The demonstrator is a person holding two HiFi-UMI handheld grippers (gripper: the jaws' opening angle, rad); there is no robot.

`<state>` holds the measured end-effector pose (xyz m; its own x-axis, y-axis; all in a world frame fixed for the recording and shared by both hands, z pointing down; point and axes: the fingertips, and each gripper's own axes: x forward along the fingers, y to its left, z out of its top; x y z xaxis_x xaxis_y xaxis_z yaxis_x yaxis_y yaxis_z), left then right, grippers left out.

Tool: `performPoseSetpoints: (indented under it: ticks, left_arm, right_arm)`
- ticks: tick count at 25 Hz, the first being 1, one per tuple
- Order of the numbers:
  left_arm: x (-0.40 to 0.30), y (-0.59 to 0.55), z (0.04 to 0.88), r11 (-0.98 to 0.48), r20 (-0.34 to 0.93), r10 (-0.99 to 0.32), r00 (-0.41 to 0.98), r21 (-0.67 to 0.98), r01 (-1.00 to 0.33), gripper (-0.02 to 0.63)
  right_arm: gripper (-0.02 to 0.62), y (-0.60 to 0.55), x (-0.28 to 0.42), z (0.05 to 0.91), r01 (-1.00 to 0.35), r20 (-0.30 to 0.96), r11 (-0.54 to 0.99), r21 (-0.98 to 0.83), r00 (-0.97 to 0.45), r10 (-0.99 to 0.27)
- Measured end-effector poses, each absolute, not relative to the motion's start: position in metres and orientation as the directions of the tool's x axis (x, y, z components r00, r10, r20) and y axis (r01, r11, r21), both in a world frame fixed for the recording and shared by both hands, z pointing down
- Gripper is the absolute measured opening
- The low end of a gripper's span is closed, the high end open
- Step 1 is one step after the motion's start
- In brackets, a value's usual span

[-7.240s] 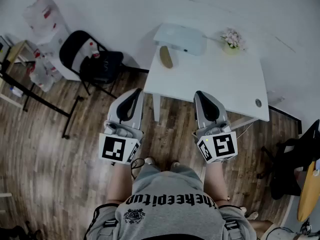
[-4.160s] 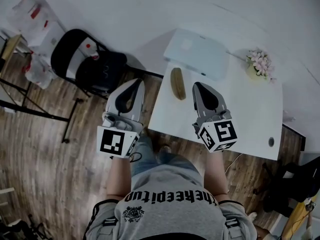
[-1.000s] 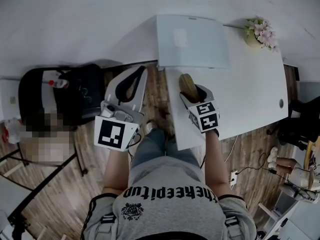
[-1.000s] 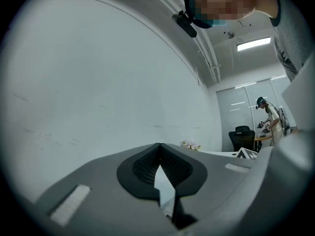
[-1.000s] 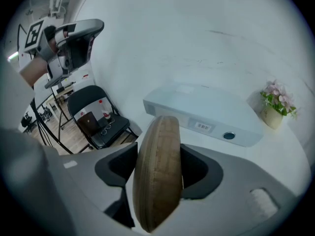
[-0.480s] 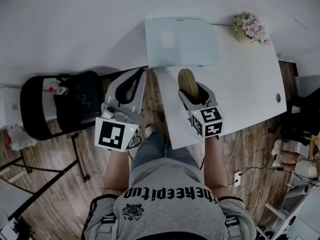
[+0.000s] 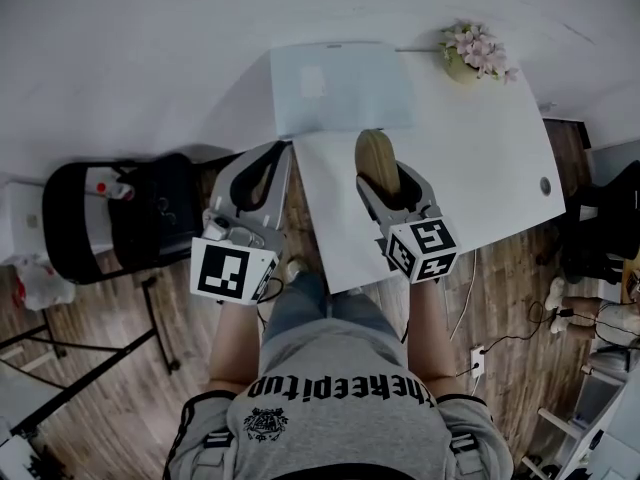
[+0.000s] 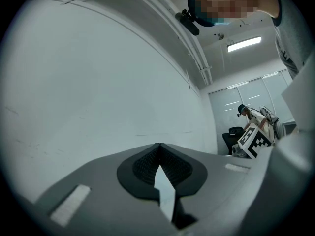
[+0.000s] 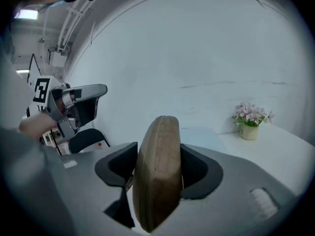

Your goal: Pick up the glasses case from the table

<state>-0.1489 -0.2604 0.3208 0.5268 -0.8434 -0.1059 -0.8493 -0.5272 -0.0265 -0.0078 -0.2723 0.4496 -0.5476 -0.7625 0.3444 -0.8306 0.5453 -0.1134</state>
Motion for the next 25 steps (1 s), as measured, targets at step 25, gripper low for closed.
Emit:
performPoseSetpoints:
  ticks: [25]
  left_arm:
    - [-0.081, -0.199, 0.286, -0.546, -0.176, -0.817, 0.549, -0.072, -0.835, 0.018]
  right_arm:
    - [0.259, -0.214, 0.052, 0.353, -0.834, 0.11, 0.549, -0.059, -0.552, -0.827]
